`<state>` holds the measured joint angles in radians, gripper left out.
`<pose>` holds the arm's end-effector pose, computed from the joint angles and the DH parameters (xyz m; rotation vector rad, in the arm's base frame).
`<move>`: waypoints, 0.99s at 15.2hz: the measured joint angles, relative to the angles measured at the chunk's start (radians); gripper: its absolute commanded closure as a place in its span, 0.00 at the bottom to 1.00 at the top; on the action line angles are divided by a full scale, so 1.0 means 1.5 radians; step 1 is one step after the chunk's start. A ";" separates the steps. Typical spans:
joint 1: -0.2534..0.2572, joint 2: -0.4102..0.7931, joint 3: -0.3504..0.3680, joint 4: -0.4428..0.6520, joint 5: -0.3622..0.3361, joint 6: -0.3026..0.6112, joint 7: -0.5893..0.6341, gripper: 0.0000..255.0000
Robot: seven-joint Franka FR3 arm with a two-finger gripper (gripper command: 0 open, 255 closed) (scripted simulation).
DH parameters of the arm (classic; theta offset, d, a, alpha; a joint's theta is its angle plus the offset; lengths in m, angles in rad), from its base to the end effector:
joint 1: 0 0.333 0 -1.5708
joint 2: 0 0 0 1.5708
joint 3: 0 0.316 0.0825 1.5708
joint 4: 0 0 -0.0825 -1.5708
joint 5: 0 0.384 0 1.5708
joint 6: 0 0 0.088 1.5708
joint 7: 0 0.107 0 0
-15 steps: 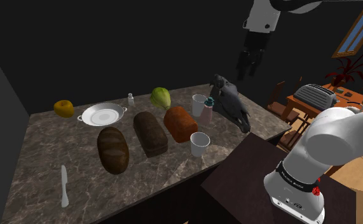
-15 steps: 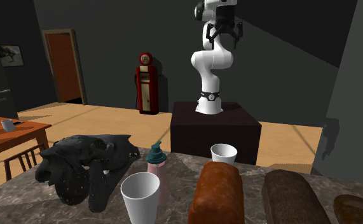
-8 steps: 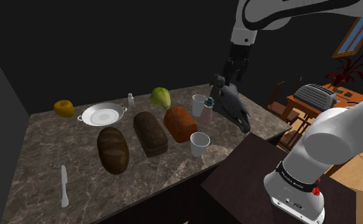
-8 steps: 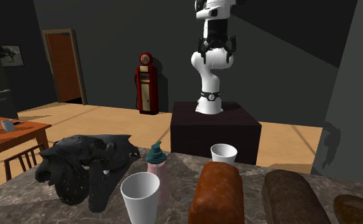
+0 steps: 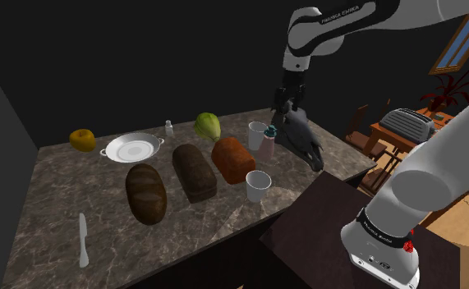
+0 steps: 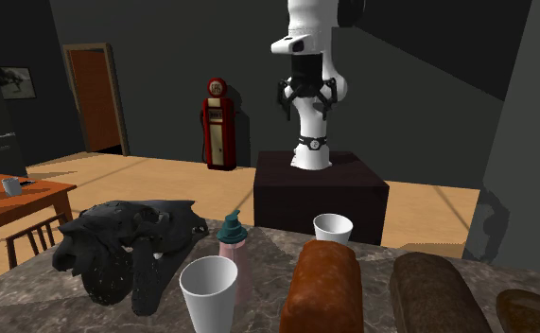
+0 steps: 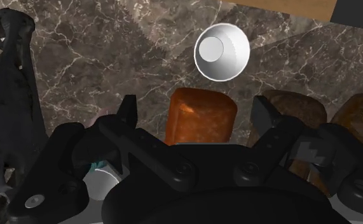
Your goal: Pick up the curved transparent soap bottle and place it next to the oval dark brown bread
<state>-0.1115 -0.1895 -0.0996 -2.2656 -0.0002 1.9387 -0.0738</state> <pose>0.4594 -0.0994 0.4267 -3.0898 0.2076 0.2083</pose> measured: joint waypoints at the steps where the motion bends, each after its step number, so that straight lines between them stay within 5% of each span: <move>1: -0.002 0.022 -0.003 0.008 0.001 0.011 -0.002 0.00; 15: -0.056 0.382 -0.041 0.263 0.039 0.080 -0.050 0.00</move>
<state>-0.1952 0.3832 -0.1609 -1.8707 0.0577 2.0594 -0.1492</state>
